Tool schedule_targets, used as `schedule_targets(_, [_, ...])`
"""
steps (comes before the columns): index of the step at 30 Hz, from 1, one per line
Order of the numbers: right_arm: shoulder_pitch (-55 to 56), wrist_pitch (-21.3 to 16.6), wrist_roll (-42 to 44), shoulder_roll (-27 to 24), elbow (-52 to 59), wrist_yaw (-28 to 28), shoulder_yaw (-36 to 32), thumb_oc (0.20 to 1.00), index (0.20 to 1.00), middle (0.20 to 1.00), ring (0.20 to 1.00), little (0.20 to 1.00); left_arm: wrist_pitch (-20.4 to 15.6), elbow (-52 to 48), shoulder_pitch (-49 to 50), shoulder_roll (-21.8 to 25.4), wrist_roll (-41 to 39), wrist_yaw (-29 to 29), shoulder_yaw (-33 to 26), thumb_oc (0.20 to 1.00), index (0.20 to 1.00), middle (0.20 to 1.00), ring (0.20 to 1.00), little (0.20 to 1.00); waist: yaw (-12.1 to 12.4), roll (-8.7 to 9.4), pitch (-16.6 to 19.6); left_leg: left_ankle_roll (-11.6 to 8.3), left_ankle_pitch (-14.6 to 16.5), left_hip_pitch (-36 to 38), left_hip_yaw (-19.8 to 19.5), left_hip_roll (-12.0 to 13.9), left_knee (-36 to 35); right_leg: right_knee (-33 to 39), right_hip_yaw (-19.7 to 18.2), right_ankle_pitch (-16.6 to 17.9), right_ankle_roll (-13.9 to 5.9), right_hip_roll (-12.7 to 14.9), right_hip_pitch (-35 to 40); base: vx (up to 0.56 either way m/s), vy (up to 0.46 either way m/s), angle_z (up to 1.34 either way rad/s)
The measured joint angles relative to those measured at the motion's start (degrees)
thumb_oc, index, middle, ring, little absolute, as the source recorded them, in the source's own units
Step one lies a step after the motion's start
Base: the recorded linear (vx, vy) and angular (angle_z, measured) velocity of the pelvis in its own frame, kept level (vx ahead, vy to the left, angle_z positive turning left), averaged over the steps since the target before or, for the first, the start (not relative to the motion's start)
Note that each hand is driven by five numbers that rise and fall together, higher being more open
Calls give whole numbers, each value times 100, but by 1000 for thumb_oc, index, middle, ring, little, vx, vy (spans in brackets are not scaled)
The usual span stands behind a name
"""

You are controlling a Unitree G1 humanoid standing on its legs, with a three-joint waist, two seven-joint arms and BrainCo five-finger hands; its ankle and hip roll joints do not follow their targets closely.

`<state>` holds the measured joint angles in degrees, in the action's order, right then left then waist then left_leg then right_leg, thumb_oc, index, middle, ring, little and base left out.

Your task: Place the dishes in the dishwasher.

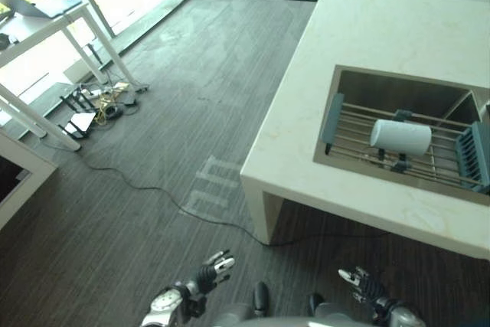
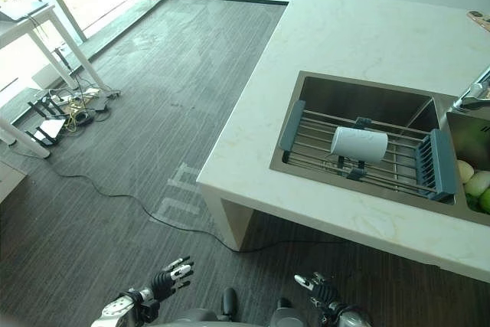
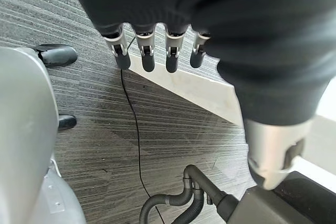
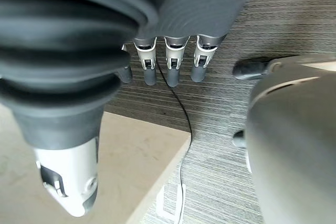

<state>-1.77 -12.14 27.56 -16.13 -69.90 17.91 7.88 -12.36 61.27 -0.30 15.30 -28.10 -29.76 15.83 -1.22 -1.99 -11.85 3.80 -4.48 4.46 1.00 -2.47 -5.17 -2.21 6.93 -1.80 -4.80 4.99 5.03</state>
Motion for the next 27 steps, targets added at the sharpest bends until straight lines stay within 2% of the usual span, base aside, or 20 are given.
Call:
schedule_targets(3, [-120,-9,-56,23,-94,-109,-1,1000,1000,1000,1000,1000,-24,7,-10,-4,-6,-24,-9,1000,1000,1000,1000,1000,43,20,-9,-25,76,33,251,91,-1,-320,22,70,-17,-126,-246,-10,57,-49])
schedule_targets(5, [-274,-21,-68,35,-111,-153,0,1000,1000,1000,1000,1000,-22,-1,-32,19,-3,-26,-11,1000,1000,1000,1000,1000,150,12,-21,61,133,55,627,314,-19,-624,336,289,-178,-189,-514,-121,-97,-105])
schedule_targets(6, [-405,-63,-78,-26,-137,-209,-8,1000,1000,1000,1000,1000,-27,-10,-180,21,-8,43,72,1000,1000,1000,1000,1000,183,-57,-91,161,72,-58,892,439,-33,-1645,495,152,-96,-113,-1173,-111,-219,-69])
schedule_targets(7, [-440,-72,-94,-65,-141,-219,-8,1000,1000,1000,1000,1000,-28,11,-226,8,-10,47,82,1000,1000,1000,1000,1000,142,-58,-102,85,58,-131,920,474,-34,-2306,567,-36,-51,65,-1491,-25,-422,-41])
schedule_targets(8, [-402,-65,-121,-97,-168,-223,-42,1000,1000,1000,1000,1000,-41,0,-281,-1,-24,47,69,1000,1000,1000,1000,1000,145,-90,-112,33,16,-185,966,484,-34,-2551,647,-195,-93,330,-1581,68,-370,-16])
schedule_targets(10, [-319,-100,-167,-80,-159,-217,-309,1000,1000,1000,1000,1000,-78,60,-281,5,-75,75,-43,1000,1000,1000,1000,1000,180,-88,-120,-83,75,-285,927,458,82,-1971,589,-265,-497,1063,-1400,136,-529,-15])
schedule_targets(11, [-304,-96,-168,-82,-175,-224,-365,1000,1000,1000,1000,1000,-79,144,-274,-7,-97,92,-75,1000,1000,1000,1000,1000,174,-60,-117,-97,66,-327,915,463,155,-1249,493,-178,-638,1291,-1111,184,-658,2])
schedule_targets(13, [-221,-52,-177,-19,-233,-212,-382,1000,1000,1000,1000,1000,-73,266,-126,-8,-231,161,-109,1000,1000,1000,1000,1000,174,-63,-156,-237,12,-242,912,522,160,-762,508,-130,-682,1556,-654,155,-614,2])
schedule_targets(14, [-183,-19,-190,53,-233,-200,-379,1000,1000,1000,1000,1000,-74,255,4,-7,-232,205,-268,1000,1000,1000,1000,1000,197,-13,-158,-371,20,-247,949,640,237,-785,755,-142,-662,1503,-515,105,-561,-11])
schedule_targets(15, [-146,31,-228,102,-204,-186,-361,1000,1000,1000,1000,1000,-73,214,91,-1,-233,284,-365,1000,1000,1000,1000,1000,250,69,-155,-510,43,-248,980,773,317,-776,1017,-208,-526,1339,-376,96,-526,-34])
schedule_targets(16, [-146,49,-287,46,-203,-139,-172,1000,1000,1000,1000,1000,-51,234,284,3,-241,436,-488,1000,1000,1000,1000,1000,258,91,-130,-747,8,-227,1033,1063,329,-758,1146,-220,-440,977,-283,79,-503,-43])
schedule_targets(17, [-133,46,-292,-51,-157,-132,-166,1000,1000,1000,1000,1000,-42,211,423,-90,-279,492,-502,1000,1000,1000,1000,1000,241,17,-92,-741,-12,-224,1064,1356,341,-721,1103,-312,-253,646,-319,20,-388,-44])
schedule_targets(18, [-114,45,-414,-129,-144,-146,-172,1000,1000,1000,1000,1000,-49,255,482,-196,-302,576,-528,1000,1000,1000,1000,1000,223,-32,-65,-934,-359,-419,988,1624,819,-821,1096,-470,33,345,-360,-39,-353,-29])
schedule_targets(19, [-71,45,-471,-130,-136,-143,-170,1000,1000,1000,1000,1000,-125,280,465,-222,-359,656,-757,1000,1000,1000,1000,1000,274,157,-34,-1045,-730,-775,715,1705,1412,-839,1085,-552,220,306,-363,-42,-200,-21])
schedule_targets(20, [-34,45,-508,-187,-147,-148,-161,1000,1000,1000,1000,1000,-169,284,328,-229,-342,734,-810,1000,1000,1000,1000,1000,295,252,-31,-1000,-991,-1388,582,1733,2261,-758,1089,-502,505,255,-350,60,-89,-7])
schedule_targets(21, [-44,51,-505,-309,-166,-149,-156,1000,1000,1000,1000,1000,-183,220,142,-232,-306,769,-665,1000,1000,1000,1000,1000,306,246,-62,-1132,-737,-1846,540,1578,2717,-659,1125,-470,545,205,-356,128,25,-9])
schedule_targets(22, [-57,59,-507,-397,-167,-149,-147,1000,1000,1000,1000,1000,-173,231,76,-266,-234,754,-553,1000,1000,1000,1000,1000,304,165,-75,-1077,-394,-1938,574,1313,2492,-499,1109,-395,419,105,-302,135,95,-25])
schedule_targets(23, [-60,58,-508,-452,-172,-150,-151,1000,1000,1000,1000,1000,-161,285,79,-333,-214,736,-552,1000,1000,1000,1000,1000,280,65,-72,-1013,-230,-1746,604,1065,1806,-299,1111,-297,446,9,-184,83,114,-55])
schedule_targets(24, [-81,66,-506,-425,-210,-161,-100,1000,1000,1000,1000,1000,-114,445,114,-339,-144,710,-559,1000,1000,1000,1000,1000,270,-66,-82,-1012,-228,-1325,592,866,904,-77,1112,-221,539,-210,31,89,149,-57])
schedule_targets(27, [-98,140,-391,-367,-394,-295,-61,1000,1000,1000,1000,1000,-57,647,83,-308,71,727,-543,1000,1000,1000,1000,1000,130,-17,-54,-994,-207,-807,442,811,631,273,1101,-192,588,-396,374,87,91,-16])
